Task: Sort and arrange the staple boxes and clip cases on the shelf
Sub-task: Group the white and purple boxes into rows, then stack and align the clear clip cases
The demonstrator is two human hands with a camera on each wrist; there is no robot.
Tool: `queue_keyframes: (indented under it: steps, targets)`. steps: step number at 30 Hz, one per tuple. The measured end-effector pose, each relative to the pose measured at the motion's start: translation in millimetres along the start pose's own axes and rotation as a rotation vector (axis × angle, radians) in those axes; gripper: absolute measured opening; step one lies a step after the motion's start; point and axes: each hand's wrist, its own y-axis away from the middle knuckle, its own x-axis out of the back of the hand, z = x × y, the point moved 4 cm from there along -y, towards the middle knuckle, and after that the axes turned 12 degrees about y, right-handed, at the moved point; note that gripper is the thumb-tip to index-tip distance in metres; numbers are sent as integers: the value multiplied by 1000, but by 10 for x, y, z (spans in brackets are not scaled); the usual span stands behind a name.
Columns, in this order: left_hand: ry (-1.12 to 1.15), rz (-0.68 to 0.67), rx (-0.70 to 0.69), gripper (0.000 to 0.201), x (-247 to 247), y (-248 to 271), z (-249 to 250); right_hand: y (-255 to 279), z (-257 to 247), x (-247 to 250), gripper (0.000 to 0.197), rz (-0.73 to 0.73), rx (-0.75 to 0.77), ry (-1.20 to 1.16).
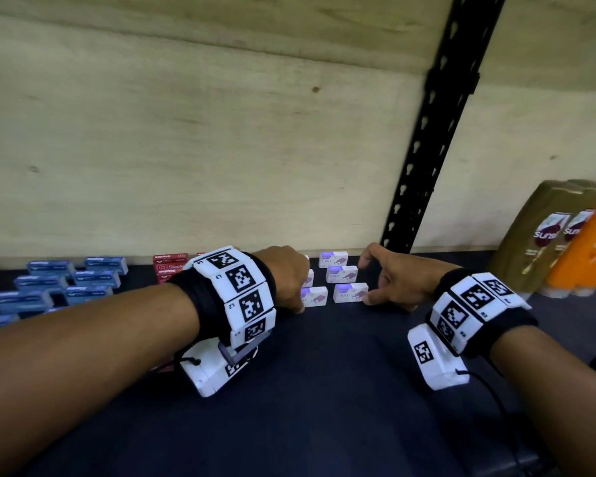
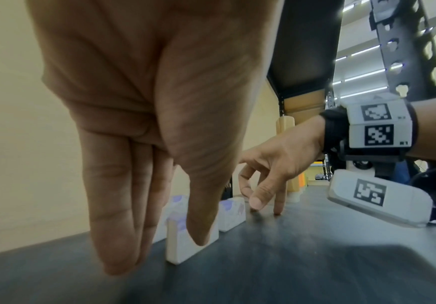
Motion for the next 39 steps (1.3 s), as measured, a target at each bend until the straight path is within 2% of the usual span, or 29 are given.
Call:
queue_keyframes:
  steps: [3, 6, 9, 15, 19, 25, 30, 35, 39]
  targets:
    - [30, 48, 12, 44, 155, 118, -114, 53, -16, 71, 48, 0, -4, 42]
    - [38, 108, 21, 49, 349, 293, -264, 42, -104, 216, 38, 89, 6, 157]
    - [31, 167, 61, 50, 532, 535, -478, 40, -415, 399, 30, 166, 83, 161]
    - [-12, 248, 202, 48, 773, 1192, -1145, 113, -1575, 557, 27, 213, 326, 182]
    - [32, 317, 326, 41, 862, 1754, -1682, 187, -2455, 522, 32, 228, 516, 224]
    - [69, 394, 530, 27, 739, 2741, -2465, 372, -3709, 401, 32, 282, 763, 239]
    - [110, 434, 623, 26, 582, 3463, -2885, 525, -4495, 262, 25, 267, 886, 195]
    - [202, 386, 672, 27, 210, 3936, -3284, 543, -5014, 22, 26, 189, 932, 215]
    - [222, 436, 721, 28, -66, 4132, -3565, 535, -5309, -166, 24, 135, 949, 236]
